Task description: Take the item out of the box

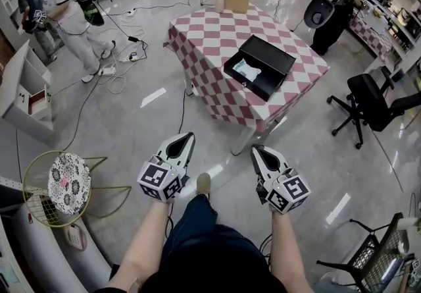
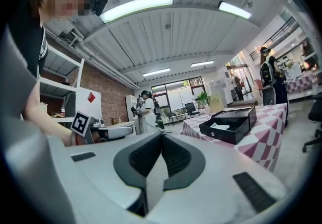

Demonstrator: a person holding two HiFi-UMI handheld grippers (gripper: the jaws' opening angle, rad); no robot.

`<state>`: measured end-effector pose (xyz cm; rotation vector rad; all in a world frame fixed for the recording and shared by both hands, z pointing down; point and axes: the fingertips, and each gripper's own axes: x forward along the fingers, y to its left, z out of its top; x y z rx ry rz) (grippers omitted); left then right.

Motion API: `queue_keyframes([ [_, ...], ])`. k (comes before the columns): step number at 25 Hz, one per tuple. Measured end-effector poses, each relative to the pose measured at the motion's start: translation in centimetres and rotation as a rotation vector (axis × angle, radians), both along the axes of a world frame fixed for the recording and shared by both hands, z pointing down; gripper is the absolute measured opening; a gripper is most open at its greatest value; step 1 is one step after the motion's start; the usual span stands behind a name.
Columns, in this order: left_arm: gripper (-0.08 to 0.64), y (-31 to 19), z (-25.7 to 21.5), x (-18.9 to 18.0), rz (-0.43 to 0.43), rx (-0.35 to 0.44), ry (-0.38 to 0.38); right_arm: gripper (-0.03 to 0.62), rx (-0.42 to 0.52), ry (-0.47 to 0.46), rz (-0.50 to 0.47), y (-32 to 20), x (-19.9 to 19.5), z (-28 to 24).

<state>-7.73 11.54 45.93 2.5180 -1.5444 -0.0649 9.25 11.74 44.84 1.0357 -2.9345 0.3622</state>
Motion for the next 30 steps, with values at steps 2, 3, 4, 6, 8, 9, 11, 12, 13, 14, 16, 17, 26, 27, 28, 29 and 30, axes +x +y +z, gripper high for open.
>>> queue_keyframes([
  [2, 0.003, -1.2, 0.1, 0.2, 0.008, -0.001, 0.002, 0.005, 0.001, -0.001, 0.008, -1.1, 0.2, 0.0],
  [3, 0.003, -1.9, 0.1, 0.3, 0.010, -0.002, 0.003, 0.005, 0.000, -0.003, 0.012, -1.7, 0.3, 0.1],
  [4, 0.003, -2.6, 0.1, 0.3, 0.013, -0.003, 0.004, 0.005, -0.002, -0.004, 0.016, -2.3, 0.4, 0.1],
  [6, 0.003, -3.9, 0.1, 0.5, 0.020, -0.003, 0.004, 0.005, -0.003, 0.000, 0.020, -3.4, 0.6, 0.0],
  [8, 0.003, -5.4, 0.0, 0.7, 0.029, 0.000, 0.003, 0.005, -0.003, 0.005, 0.027, -4.8, 0.7, 0.0],
  [9, 0.003, -6.2, 0.0, 0.7, 0.032, -0.001, 0.003, 0.005, -0.004, 0.007, 0.031, -5.5, 0.8, 0.0],
  [11, 0.003, -7.9, 0.3, 0.8, 0.036, -0.009, 0.001, 0.005, -0.007, 0.010, 0.037, -7.1, 0.9, 0.1],
  [12, 0.003, -8.7, 0.4, 0.9, 0.037, -0.014, 0.000, 0.005, -0.008, 0.011, 0.038, -7.9, 0.9, 0.1],
  [13, 0.003, -9.6, 0.4, 1.0, 0.040, -0.016, 0.000, 0.005, -0.009, 0.012, 0.039, -8.7, 1.0, 0.1],
  [14, 0.003, -10.5, 0.4, 1.1, 0.045, -0.017, -0.001, 0.005, -0.010, 0.012, 0.041, -9.5, 1.1, 0.1],
  [16, 0.003, -12.2, 0.3, 1.3, 0.059, -0.015, -0.003, 0.005, -0.014, 0.009, 0.049, -11.1, 1.2, 0.1],
  [17, 0.003, -13.1, 0.2, 1.4, 0.066, -0.015, -0.004, 0.005, -0.017, 0.006, 0.053, -11.9, 1.2, 0.0],
  [26, 0.003, -19.4, 0.0, 1.3, 0.109, -0.020, -0.010, 0.005, -0.034, 0.000, 0.086, -17.6, 0.6, 0.3],
  [27, 0.003, -20.0, 0.1, 1.2, 0.111, -0.022, -0.009, 0.005, -0.036, -0.001, 0.089, -18.2, 0.4, 0.3],
  [28, 0.003, -20.6, 0.2, 1.0, 0.113, -0.024, -0.008, 0.005, -0.036, -0.002, 0.091, -18.8, 0.2, 0.3],
  [29, 0.003, -21.2, 0.4, 0.9, 0.115, -0.027, -0.006, 0.005, -0.036, -0.001, 0.093, -19.4, 0.0, 0.3],
  [30, 0.003, -21.9, 0.5, 0.7, 0.117, -0.029, -0.006, 0.006, -0.036, 0.000, 0.096, -19.9, -0.2, 0.4],
])
